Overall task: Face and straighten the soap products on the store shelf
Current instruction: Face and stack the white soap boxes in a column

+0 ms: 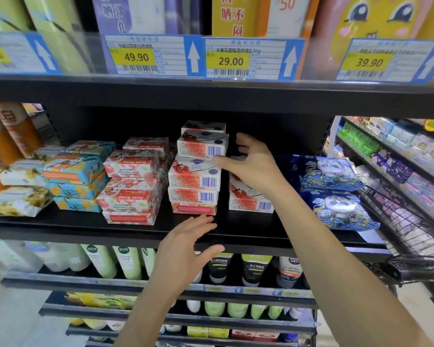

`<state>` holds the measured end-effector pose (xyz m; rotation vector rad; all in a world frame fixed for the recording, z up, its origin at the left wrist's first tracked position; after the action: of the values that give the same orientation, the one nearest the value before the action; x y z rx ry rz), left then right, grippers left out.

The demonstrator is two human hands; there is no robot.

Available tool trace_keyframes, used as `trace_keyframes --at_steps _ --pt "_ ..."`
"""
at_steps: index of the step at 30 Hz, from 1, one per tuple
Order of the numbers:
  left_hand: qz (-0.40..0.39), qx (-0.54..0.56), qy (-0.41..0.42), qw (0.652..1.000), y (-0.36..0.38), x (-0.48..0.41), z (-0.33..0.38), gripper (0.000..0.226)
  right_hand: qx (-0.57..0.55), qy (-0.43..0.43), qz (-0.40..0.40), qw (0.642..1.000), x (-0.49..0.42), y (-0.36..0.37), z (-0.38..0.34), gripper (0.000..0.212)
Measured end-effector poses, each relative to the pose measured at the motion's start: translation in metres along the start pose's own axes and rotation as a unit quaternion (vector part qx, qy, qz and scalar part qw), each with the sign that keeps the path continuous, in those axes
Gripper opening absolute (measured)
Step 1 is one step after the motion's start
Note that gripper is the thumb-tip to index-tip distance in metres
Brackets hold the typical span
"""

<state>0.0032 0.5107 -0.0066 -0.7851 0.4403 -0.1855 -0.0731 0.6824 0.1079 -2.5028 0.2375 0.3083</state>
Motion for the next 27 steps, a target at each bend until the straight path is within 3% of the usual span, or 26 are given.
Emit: trace_keyframes --at_steps 7,11,16,18,27 --pt "0.007 0.018 0.003 1.0 -0.002 0.0 0.001 0.052 -0.018 0.006 0.013 1.0 -0.025 0.01 -0.003 0.055" --pt "0.044 0.102 0.004 0.994 -0.016 0.002 0.006 0.047 -0.082 0.019 0.038 0.996 -0.016 0.001 0.003 0.035" --pt "0.189 0.165 0.011 0.968 -0.063 0.008 0.011 0.037 -0.111 0.007 0.08 0.991 0.009 -0.022 0.012 0.056" --pt "0.234 0.145 0.017 0.961 -0.085 0.005 0.018 0.039 -0.122 0.008 0.088 0.989 0.018 -0.034 0.017 0.052" --pt "0.194 0.001 -0.041 0.98 -0.103 -0.049 0.028 0.084 -0.16 0.015 0.111 0.981 0.039 -0.061 0.045 0.061"
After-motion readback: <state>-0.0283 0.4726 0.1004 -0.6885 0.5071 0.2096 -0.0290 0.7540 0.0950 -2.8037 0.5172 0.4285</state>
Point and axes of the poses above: each hand's wrist, its own x-axis away from the middle knuckle, its own y-axis out of the palm, z = x × y, the point moved 10 cm from there along -x, towards the middle knuckle, and after that the axes turned 4 degrees about x, right-handed, at the moved point
